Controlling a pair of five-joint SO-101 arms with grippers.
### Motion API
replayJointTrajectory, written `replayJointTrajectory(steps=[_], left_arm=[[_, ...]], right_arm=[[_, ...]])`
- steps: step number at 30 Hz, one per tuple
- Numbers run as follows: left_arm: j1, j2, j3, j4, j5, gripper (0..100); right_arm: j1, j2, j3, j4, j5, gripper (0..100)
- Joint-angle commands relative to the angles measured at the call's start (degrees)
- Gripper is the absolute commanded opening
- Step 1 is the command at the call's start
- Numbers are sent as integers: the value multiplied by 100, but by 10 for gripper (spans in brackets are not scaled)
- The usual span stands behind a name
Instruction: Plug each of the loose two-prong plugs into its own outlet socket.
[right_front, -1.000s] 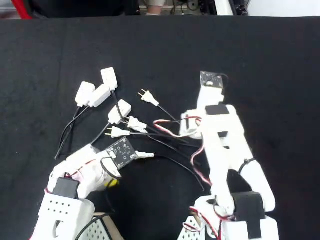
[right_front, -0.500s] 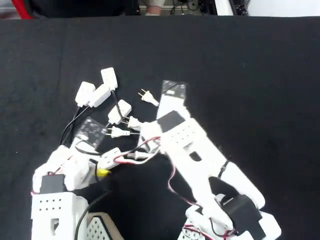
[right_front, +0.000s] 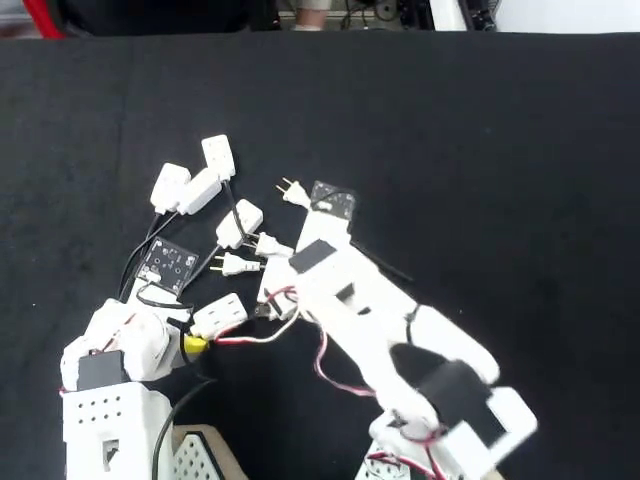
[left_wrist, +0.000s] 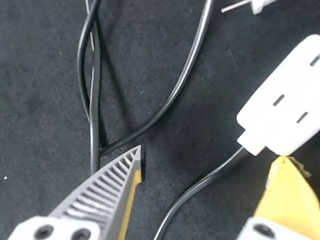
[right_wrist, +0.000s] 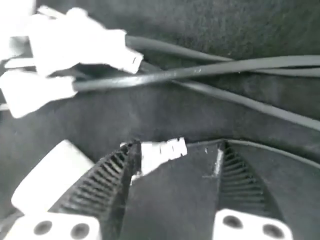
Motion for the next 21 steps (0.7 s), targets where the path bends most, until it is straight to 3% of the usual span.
replayJointTrajectory(steps=[1, 16, 21], left_arm=[[-66, -18, -31, -141, 26, 383], [-66, -18, 127, -440, 18, 383], [-66, -18, 136, -431, 18, 383]], right_arm=[[281, 567, -541, -88, -211, 230], [264, 1262, -1560, 1143, -35, 228], [255, 1270, -1411, 1143, 105, 85]])
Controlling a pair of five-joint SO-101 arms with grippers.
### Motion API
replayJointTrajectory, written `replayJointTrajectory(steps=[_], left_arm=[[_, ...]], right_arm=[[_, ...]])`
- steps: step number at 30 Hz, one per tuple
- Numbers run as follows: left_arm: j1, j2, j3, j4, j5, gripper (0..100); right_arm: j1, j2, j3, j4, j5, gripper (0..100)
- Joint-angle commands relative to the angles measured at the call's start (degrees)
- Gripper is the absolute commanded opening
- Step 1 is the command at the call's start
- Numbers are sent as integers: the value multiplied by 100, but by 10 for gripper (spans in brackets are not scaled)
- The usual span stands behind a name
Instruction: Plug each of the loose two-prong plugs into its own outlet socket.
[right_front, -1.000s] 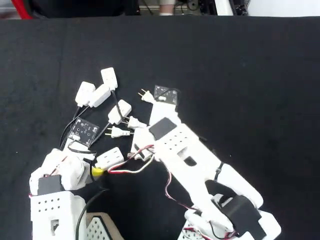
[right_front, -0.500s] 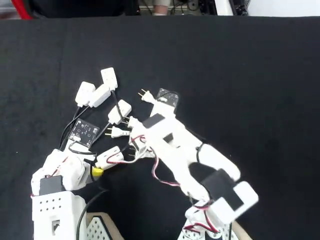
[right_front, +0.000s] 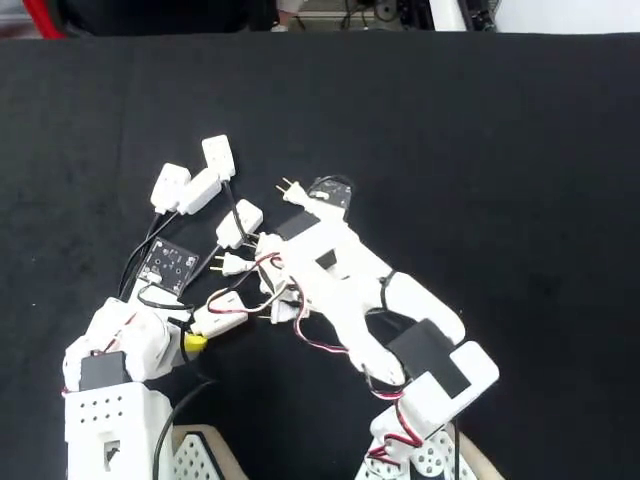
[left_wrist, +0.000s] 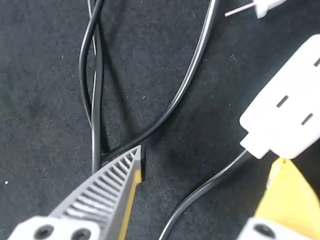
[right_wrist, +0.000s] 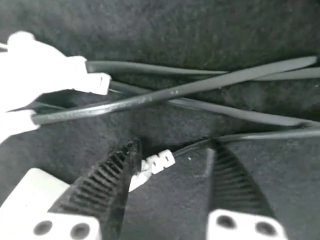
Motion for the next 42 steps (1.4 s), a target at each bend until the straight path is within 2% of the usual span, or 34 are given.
replayJointTrajectory(steps=[1, 8, 15, 21, 28, 30, 34, 40, 42], left_arm=[[-66, -18, -31, -114, 18, 383], [57, -18, 40, -123, 9, 383], [84, -18, 66, -123, -264, 383], [84, -18, 75, -123, -273, 383], [84, -18, 75, -123, -281, 383], [84, -18, 75, -123, -281, 383], [84, -18, 75, -123, -281, 383], [84, -18, 75, -123, -281, 383], [84, -18, 75, -123, -281, 383]], right_arm=[[9, 4, 4, -18, 62, 55], [-510, 13, 154, -9, 290, 104], [-615, 374, 4, 44, 299, 186], [-826, 426, -303, 686, 308, 189], [-1169, 673, -321, 721, 308, 187], [-1134, 716, -330, 721, 308, 164], [-1099, 629, -426, 712, 422, 21], [-360, 242, -462, 826, 1002, 11], [-185, -31, -514, 976, 1433, 11]])
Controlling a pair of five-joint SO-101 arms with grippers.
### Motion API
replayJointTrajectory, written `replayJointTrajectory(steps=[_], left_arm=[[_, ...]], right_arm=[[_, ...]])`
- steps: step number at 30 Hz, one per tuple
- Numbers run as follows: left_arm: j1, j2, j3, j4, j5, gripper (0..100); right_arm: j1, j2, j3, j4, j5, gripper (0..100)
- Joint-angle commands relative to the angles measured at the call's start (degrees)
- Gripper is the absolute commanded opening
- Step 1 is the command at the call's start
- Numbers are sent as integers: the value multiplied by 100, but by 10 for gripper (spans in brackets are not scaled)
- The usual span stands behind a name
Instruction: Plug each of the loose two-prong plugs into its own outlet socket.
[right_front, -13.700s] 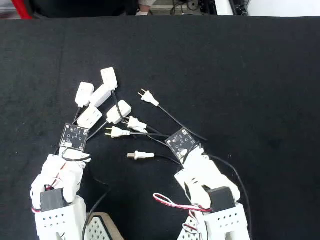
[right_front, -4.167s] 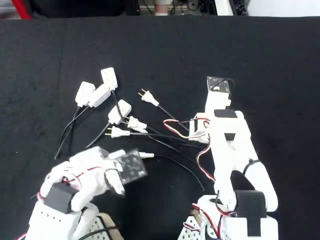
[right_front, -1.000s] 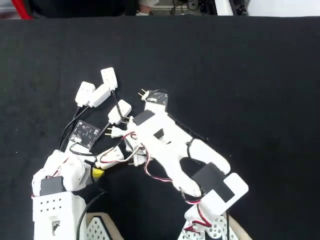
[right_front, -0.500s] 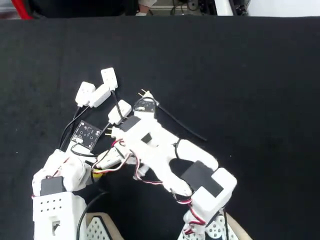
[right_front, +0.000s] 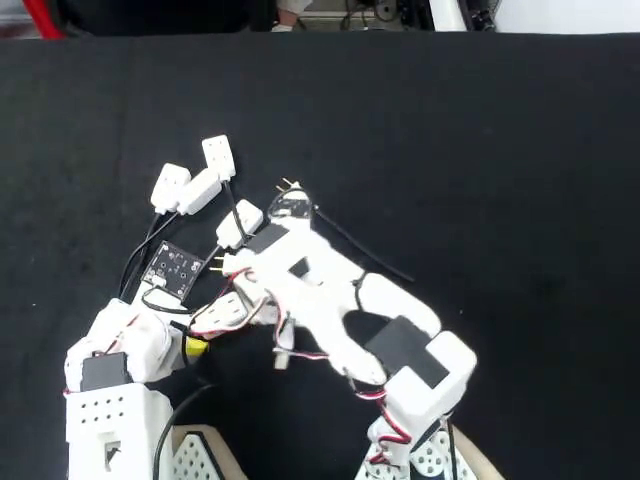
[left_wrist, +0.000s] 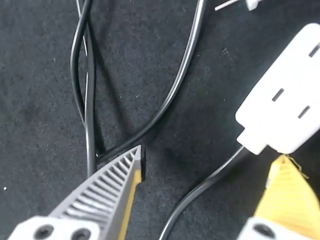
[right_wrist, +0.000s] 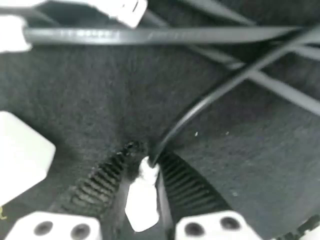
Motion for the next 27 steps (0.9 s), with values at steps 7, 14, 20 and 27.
replayJointTrajectory(steps=[7, 14, 20, 27], left_arm=[[57, -18, -22, -114, -44, 383], [57, -18, -22, -114, -53, 383], [57, -18, -22, -114, -53, 383], [57, -18, -22, -105, -53, 383]], right_arm=[[730, -567, -180, -343, 4422, 11], [607, -171, -189, -404, 7587, 12], [-26, -92, -242, 378, 7842, 57], [-79, -92, -690, 870, 7833, 184]])
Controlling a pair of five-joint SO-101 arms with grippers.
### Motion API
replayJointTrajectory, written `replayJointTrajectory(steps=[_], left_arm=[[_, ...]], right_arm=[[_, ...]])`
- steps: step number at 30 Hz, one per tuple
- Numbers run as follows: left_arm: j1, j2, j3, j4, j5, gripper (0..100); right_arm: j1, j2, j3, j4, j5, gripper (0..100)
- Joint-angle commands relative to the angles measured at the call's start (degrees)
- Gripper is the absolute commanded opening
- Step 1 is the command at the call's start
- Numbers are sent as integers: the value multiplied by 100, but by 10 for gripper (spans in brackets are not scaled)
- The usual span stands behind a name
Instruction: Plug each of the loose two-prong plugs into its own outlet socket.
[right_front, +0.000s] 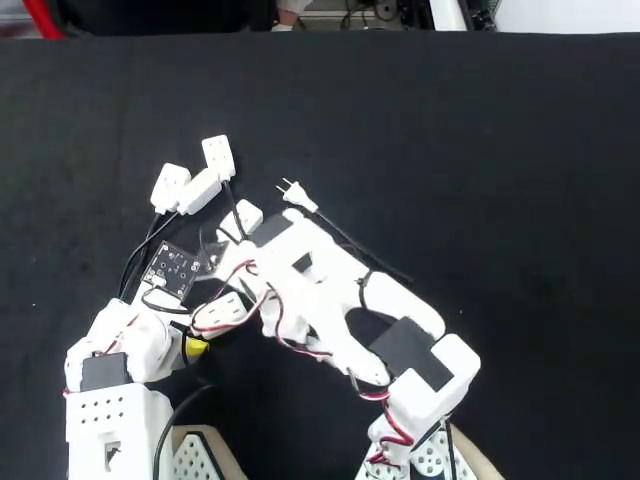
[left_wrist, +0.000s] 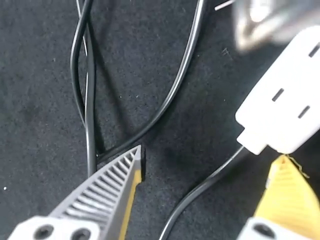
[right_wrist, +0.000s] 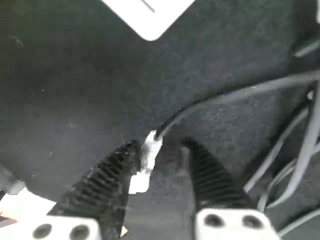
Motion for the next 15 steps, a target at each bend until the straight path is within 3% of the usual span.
replayJointTrajectory(steps=[1, 8, 15], left_arm=[[57, -18, -22, -97, -53, 383], [57, -18, -22, -105, -53, 383], [57, -18, -22, -114, -53, 383]], right_arm=[[-53, -22, -444, 246, 35, 184], [-53, -22, -954, 1275, 53, 184], [-202, -13, -1059, 1363, 26, 188]])
